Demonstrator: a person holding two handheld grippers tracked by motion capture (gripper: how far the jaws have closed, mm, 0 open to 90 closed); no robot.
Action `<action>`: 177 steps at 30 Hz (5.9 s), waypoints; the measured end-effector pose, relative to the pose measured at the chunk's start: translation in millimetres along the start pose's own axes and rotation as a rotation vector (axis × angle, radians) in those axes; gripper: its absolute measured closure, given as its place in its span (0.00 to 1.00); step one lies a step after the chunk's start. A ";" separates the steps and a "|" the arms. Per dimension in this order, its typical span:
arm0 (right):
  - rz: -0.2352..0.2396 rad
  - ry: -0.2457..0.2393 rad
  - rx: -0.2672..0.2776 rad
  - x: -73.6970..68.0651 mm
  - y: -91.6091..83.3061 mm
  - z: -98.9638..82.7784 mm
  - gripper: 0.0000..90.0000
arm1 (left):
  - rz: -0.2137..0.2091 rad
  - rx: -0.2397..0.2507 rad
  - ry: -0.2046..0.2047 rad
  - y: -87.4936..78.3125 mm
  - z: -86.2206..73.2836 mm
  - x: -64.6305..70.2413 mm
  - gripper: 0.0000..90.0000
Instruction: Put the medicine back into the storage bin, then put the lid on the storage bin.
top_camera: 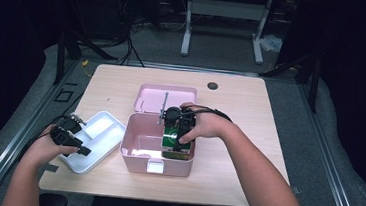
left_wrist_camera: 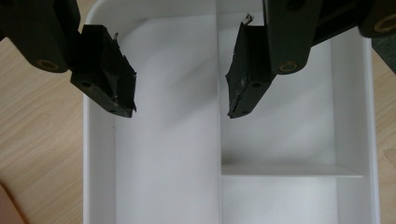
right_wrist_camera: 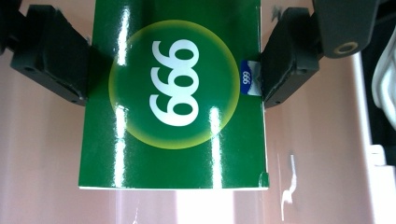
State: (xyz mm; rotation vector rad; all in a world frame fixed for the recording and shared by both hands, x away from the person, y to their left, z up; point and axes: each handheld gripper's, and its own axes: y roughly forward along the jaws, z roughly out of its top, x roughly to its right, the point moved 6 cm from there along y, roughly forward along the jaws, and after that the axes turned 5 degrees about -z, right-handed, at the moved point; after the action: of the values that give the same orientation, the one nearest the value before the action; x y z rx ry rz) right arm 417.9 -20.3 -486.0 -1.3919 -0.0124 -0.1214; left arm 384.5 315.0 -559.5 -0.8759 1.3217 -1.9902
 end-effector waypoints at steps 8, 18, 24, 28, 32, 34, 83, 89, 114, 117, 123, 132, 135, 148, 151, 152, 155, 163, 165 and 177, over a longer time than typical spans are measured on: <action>-0.011 0.013 -0.001 2.1 12.9 -1.2 0.17 | 0.000 -0.003 0.006 0.1 0.0 -0.2 0.47; -0.023 0.019 -0.007 3.4 24.9 -2.5 0.16 | -0.001 -0.005 0.007 0.5 -0.3 -0.3 0.47; -0.018 0.040 0.025 4.4 18.6 -1.7 0.17 | 0.001 -0.002 0.007 0.2 -0.5 -0.5 0.47; -0.037 0.038 0.037 4.4 3.8 -2.6 0.21 | 0.001 0.001 0.008 -0.1 -0.6 -1.0 0.47; -0.059 0.048 0.048 4.2 -15.9 -9.4 0.26 | 0.002 -0.001 0.005 0.2 -1.1 -1.1 0.47; -0.082 0.062 0.046 5.8 -25.5 -17.5 0.28 | 0.001 -0.003 0.006 0.5 -1.3 -0.9 0.47; -0.397 0.800 0.343 -19.5 36.6 -168.1 0.42 | 0.028 -0.178 -0.020 23.6 33.8 -19.6 0.85; -0.375 0.789 0.315 -21.8 47.7 -168.5 0.42 | 0.030 -0.206 -0.015 29.3 35.3 -21.8 0.90; -0.356 0.803 0.311 -25.4 59.2 -170.4 0.42 | 0.070 -0.240 -0.026 33.9 37.9 -21.2 0.99; -0.353 0.799 0.316 -25.1 59.3 -170.6 0.42 | 0.077 -0.245 -0.017 33.0 38.1 -23.1 0.99; -0.351 0.807 0.315 -24.5 59.9 -172.9 0.42 | 0.073 -0.244 -0.033 22.9 38.9 -24.4 0.99; -0.355 0.808 0.317 -24.6 59.3 -173.5 0.42 | 0.096 -0.200 -0.016 -17.8 41.4 -26.1 0.99; -0.351 0.805 0.321 -24.8 59.3 -172.8 0.42 | 0.099 -0.180 -0.020 -28.2 40.3 -26.7 0.99; -0.352 0.810 0.322 -24.4 59.6 -173.0 0.42 | 0.094 -0.171 -0.011 -51.3 35.3 -27.3 0.99; -0.352 0.813 0.322 -24.5 59.6 -172.9 0.42 | 0.092 -0.176 0.023 -57.0 37.1 -24.8 0.99; -0.353 0.813 0.322 -24.5 59.6 -172.9 0.42 | 0.092 -0.176 0.050 -59.4 38.3 -23.4 0.99; -0.358 0.811 0.320 -24.1 59.6 -173.5 0.42 | 0.102 -0.181 0.136 -70.8 43.0 -18.0 0.99; -0.358 0.813 0.331 -23.8 58.8 -173.5 0.42 | 0.107 -0.183 0.260 -99.6 58.7 3.2 0.99; -0.360 0.812 0.332 -23.6 58.7 -173.6 0.42 | 0.106 -0.182 0.279 -103.5 62.9 8.4 0.99; -0.377 0.820 0.338 -22.4 57.1 -175.1 0.42 | 0.105 -0.171 0.385 -108.5 93.0 40.6 0.99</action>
State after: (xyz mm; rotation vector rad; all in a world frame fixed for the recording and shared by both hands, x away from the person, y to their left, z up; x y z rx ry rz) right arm 389.9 -180.6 -575.1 -0.9098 0.3717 -0.9523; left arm 420.4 269.1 -422.8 -0.4953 1.7343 -2.0527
